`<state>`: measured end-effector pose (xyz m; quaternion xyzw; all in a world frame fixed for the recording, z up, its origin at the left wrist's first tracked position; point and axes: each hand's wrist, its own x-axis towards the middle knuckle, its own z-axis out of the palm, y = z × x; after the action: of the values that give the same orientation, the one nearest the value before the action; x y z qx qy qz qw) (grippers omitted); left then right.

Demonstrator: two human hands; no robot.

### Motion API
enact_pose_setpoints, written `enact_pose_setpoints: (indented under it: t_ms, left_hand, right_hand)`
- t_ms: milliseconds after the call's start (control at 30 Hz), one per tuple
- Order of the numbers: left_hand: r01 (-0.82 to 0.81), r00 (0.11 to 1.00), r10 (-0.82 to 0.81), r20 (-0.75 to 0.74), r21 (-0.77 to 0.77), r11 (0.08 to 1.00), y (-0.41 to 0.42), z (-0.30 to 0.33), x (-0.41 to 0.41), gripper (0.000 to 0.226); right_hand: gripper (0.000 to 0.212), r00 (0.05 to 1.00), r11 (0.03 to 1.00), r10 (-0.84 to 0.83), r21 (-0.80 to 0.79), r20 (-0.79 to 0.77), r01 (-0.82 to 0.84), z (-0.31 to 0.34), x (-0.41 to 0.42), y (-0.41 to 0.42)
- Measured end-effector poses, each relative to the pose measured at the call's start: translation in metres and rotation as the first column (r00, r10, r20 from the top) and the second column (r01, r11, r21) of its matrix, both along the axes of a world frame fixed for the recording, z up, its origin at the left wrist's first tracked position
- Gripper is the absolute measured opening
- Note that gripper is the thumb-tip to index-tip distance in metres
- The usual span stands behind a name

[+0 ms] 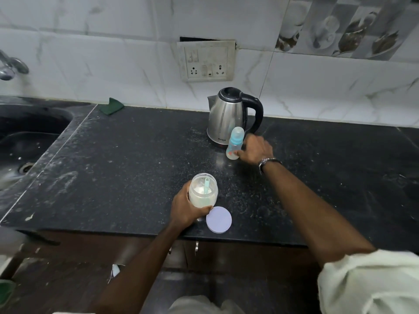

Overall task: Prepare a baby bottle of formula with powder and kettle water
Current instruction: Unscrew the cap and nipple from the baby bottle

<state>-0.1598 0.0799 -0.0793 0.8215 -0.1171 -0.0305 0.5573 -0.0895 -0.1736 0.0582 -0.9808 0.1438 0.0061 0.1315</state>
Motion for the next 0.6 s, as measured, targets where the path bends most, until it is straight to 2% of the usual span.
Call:
enact_pose_setpoints:
  t_ms: [100, 200, 367, 467, 600]
  left_hand:
    - [0.004, 1.000, -0.004, -0.006, -0.007, 1.000, 0.000, 0.000, 0.000, 0.096]
    - [0.002, 1.000, -0.002, -0.011, -0.007, 1.000, 0.000, -0.001, 0.000, 0.097]
    - [-0.008, 1.000, 0.008, -0.018, 0.003, 1.000, 0.000, 0.000, 0.000, 0.093]
    - [-0.012, 1.000, 0.012, -0.027, 0.001, 1.000, -0.001, 0.000, 0.000, 0.095]
    - [-0.009, 0.999, 0.010, -0.037, 0.006, 1.000, -0.001, 0.000, -0.001, 0.092]
  right_hand:
    - [0.060, 0.993, 0.998, -0.058, -0.020, 0.102, 0.060, 0.006, 0.018, -0.008]
    - [0.067, 0.999, 0.999, -0.027, -0.018, 0.044, 0.028, 0.008, 0.033, -0.013]
    - [0.071, 0.990, 0.993, 0.119, -0.013, -0.072, -0.120, 0.010, 0.052, -0.012]
    - [0.064, 0.978, 0.980, 0.178, -0.071, -0.111, -0.186, 0.007, 0.055, -0.007]
    - [0.051, 0.982, 0.981, 0.171, -0.078, -0.081, -0.177, 0.006, 0.055, -0.002]
